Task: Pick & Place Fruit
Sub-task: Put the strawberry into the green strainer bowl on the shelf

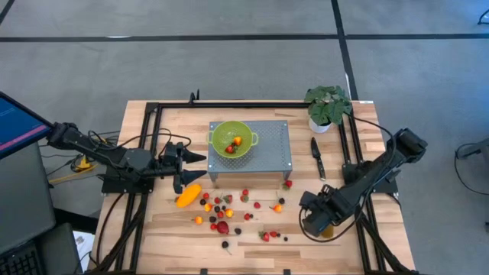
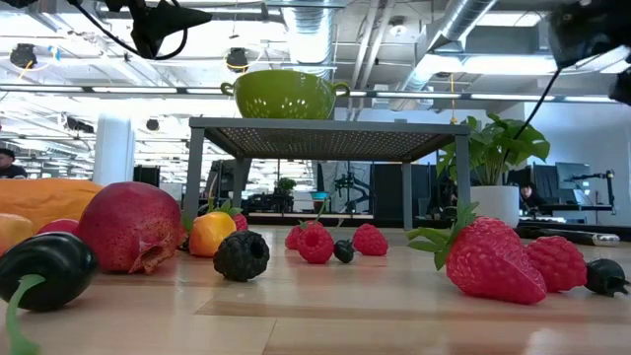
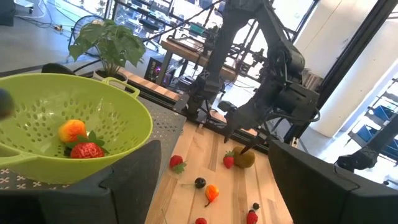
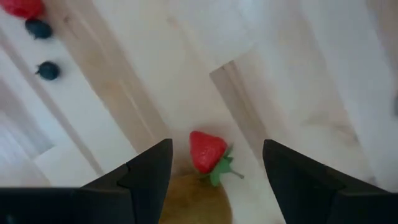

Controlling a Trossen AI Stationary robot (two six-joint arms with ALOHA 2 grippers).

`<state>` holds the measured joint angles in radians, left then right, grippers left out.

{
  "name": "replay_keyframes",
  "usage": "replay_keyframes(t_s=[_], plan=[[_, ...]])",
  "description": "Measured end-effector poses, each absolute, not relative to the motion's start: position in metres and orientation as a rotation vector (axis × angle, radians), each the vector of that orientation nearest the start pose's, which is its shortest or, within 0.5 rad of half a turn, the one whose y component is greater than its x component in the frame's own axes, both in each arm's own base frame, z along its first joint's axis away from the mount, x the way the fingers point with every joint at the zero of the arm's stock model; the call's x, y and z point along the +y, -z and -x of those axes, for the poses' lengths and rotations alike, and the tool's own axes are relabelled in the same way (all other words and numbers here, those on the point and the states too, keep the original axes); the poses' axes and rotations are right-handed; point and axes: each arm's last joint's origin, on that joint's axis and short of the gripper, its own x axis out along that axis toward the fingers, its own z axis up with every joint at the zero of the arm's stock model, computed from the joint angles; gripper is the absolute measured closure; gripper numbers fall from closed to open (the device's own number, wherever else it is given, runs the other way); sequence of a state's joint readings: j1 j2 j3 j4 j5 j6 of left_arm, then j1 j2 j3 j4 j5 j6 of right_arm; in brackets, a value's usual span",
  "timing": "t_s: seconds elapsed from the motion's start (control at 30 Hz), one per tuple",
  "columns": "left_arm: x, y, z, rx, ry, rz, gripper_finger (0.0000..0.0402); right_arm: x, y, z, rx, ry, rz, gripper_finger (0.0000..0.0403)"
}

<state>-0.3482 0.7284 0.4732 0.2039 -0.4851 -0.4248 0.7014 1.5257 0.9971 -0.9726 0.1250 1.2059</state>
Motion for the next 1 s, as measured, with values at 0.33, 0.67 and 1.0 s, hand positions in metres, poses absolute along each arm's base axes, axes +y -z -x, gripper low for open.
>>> replay_keyframes(t_s=[0.33, 0.67, 1.0], plan=[[-0.045, -0.271, -0.163, 0.017, -0.145, 0.403, 0.0111, 0.17, -0.182, -0.187, 1.4, 0.358, -0.387, 0.0159], [-0.045, -0.271, -0.163, 0.017, -0.145, 0.403, 0.0111, 0.164, -0.164, -0.181, 1.401, 0.377, -0.401, 0.0159], [-0.045, -0.271, -0.163, 0.016, -0.145, 0.404, 0.0111, 0.159, -0.15, -0.176, 1.401, 0.381, -0.408, 0.0159]])
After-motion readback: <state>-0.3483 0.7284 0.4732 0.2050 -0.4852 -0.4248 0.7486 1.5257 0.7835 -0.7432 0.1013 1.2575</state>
